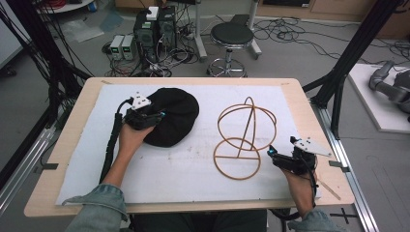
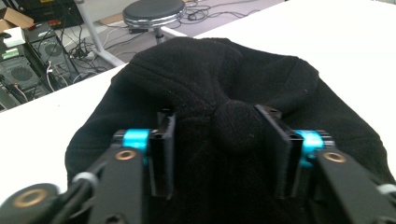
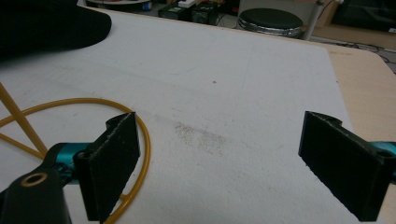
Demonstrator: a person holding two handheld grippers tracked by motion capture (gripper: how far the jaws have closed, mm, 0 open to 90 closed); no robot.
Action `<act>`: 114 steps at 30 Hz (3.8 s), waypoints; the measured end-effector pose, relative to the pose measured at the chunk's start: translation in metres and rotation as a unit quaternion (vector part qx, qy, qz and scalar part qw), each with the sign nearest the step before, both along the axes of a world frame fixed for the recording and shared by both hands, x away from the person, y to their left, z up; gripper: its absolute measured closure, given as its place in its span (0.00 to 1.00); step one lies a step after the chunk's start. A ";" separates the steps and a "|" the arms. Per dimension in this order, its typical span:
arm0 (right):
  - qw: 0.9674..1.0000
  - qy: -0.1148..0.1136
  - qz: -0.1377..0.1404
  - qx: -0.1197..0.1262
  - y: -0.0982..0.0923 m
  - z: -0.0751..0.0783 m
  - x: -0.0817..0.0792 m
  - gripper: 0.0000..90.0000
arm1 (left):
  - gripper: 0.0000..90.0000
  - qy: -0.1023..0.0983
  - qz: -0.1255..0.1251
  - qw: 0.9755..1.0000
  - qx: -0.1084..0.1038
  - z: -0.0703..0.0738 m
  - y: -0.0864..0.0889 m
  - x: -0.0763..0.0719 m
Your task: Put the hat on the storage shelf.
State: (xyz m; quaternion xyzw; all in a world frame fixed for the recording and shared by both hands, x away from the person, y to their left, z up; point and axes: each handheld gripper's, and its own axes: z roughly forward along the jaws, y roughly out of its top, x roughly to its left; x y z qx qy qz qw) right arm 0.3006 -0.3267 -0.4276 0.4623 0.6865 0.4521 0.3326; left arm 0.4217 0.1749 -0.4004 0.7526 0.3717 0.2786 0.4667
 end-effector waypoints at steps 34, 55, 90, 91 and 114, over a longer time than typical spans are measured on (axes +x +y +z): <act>1.000 -0.001 0.002 0.004 0.000 0.001 -0.001 0.14 | 0.79 -0.081 -0.020 0.994 -0.068 0.037 0.013 -0.020; 1.000 -0.001 0.001 0.005 -0.001 0.001 -0.001 0.14 | 0.79 -0.140 -0.062 0.981 -0.120 0.108 0.003 -0.035; 1.000 -0.006 0.003 0.011 -0.002 0.003 -0.002 0.14 | 0.79 -0.163 -0.189 0.942 -0.223 0.190 -0.056 -0.052; 1.000 -0.006 0.003 0.012 -0.002 0.003 -0.002 0.14 | 0.79 -0.163 -0.193 0.941 -0.224 0.190 -0.058 -0.052; 1.000 -0.007 0.005 0.014 -0.002 0.003 -0.002 0.14 | 0.78 -0.121 -0.246 0.934 -0.230 0.178 -0.102 -0.049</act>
